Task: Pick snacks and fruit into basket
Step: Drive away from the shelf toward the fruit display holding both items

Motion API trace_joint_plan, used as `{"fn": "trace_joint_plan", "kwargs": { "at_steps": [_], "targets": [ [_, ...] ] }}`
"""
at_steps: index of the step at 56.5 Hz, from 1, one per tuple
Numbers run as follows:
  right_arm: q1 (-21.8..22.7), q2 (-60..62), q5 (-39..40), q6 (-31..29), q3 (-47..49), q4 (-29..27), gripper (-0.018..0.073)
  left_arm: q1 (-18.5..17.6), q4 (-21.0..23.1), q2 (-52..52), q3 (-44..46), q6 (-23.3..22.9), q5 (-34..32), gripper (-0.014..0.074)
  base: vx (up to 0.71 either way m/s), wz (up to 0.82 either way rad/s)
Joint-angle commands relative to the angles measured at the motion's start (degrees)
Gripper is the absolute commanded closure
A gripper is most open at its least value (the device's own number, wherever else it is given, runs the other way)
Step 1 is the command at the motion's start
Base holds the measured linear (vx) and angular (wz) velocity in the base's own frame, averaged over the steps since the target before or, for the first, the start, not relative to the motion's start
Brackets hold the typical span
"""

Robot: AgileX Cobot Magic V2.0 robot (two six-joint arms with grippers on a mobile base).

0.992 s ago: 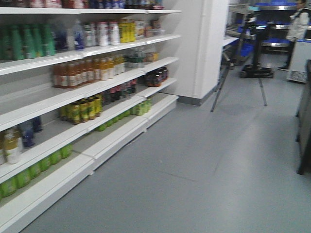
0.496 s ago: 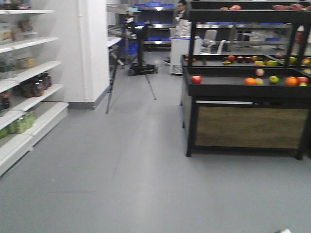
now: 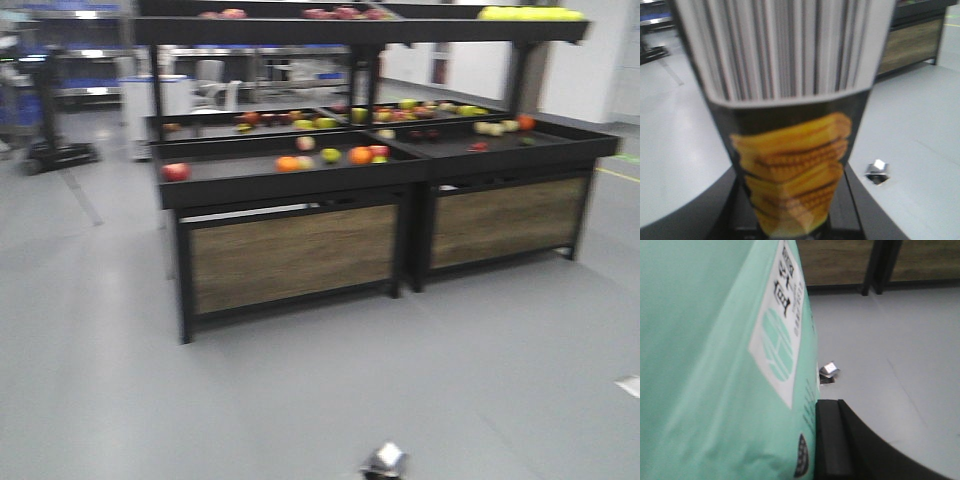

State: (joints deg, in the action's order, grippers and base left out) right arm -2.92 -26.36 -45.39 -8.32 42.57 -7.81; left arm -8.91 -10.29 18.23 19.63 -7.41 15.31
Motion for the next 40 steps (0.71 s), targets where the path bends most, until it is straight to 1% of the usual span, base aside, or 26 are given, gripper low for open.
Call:
{"fn": "trace_joint_plan", "kwargs": {
  "at_steps": [1, 23, 40],
  "targets": [
    [-0.1, -0.3, 5.1, 0.0, 1.5, -0.1, 0.0568, 0.0, -0.2, 0.3, 2.1, -0.1, -5.6, 0.0586, 0.24, -0.84],
    [-0.1, -0.3, 4.7, 0.0, 1.5, -0.1, 0.0568, 0.0, -0.2, 0.3, 2.1, -0.1, -5.6, 0.0586, 0.26, -0.80],
    [-0.1, -0.3, 4.0, 0.0, 1.5, -0.1, 0.0568, 0.0, -0.2, 0.3, 2.1, -0.1, -5.6, 0.0586, 0.31, -0.69]
  ]
}}
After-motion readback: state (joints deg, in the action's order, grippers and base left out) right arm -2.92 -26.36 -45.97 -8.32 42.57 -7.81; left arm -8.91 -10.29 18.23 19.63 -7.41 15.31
